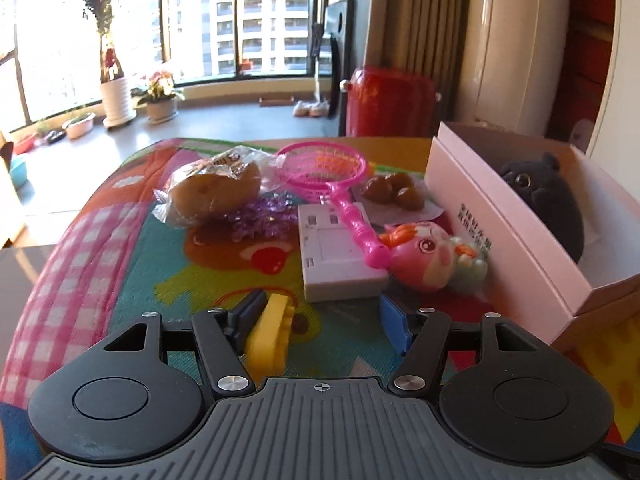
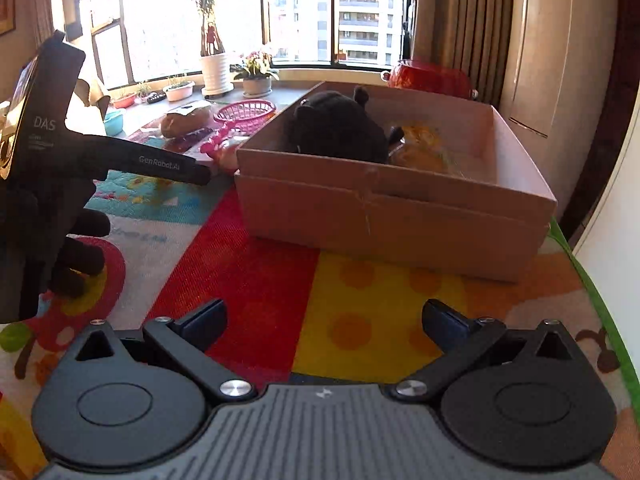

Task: Organize objects
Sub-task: 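Grasp the yellow toy brick with the left tool, then grasp the packaged bread roll with the right tool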

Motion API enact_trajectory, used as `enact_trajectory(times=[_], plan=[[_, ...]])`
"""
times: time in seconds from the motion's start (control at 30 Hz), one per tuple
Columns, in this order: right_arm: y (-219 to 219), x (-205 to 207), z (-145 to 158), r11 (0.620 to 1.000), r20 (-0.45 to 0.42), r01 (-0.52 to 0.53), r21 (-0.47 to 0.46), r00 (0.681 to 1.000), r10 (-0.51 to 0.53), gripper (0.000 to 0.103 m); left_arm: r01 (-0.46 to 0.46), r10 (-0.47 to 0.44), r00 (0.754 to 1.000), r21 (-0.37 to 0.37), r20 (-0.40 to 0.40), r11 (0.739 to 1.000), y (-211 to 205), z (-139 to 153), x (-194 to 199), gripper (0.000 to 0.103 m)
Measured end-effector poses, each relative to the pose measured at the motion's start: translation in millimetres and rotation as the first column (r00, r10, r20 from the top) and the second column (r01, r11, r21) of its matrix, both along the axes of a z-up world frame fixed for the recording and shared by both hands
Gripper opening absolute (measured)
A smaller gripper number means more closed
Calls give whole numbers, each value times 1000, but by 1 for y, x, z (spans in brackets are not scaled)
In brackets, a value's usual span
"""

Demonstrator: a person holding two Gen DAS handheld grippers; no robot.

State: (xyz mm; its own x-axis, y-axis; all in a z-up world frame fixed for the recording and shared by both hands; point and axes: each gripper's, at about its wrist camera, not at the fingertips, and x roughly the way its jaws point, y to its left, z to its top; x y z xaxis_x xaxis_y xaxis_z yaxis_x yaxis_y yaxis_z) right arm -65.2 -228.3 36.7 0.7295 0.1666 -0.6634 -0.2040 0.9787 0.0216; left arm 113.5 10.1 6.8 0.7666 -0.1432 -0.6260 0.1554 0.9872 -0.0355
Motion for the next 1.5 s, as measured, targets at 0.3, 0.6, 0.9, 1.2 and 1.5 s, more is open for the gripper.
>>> enact_trajectory(times=[0.3,0.6,0.9,1.2,1.5], plan=[[2,6,-5,1000,-33,3,6,999,-3,103,78,-78,997,-94,8,993,28,8,-37,67],[4,9,-6,1000,-55,2,-12,998,-3,103,52,-53,998,-55,-16,997,16,4,-23,26],[40,14,34,988,49,-145,-46,988,147,103,68,-71,997,-103,-18,992,51,14,-59,15],[155,158,76,971,-10,-238,39,971,238,103,4,-7,1000,-259,-9,966,114,23,-108,15],[253,262,22,980,-159,-98,-175,985,70,102,-25,41,998,-369,38,929,146,18,-121,15]])
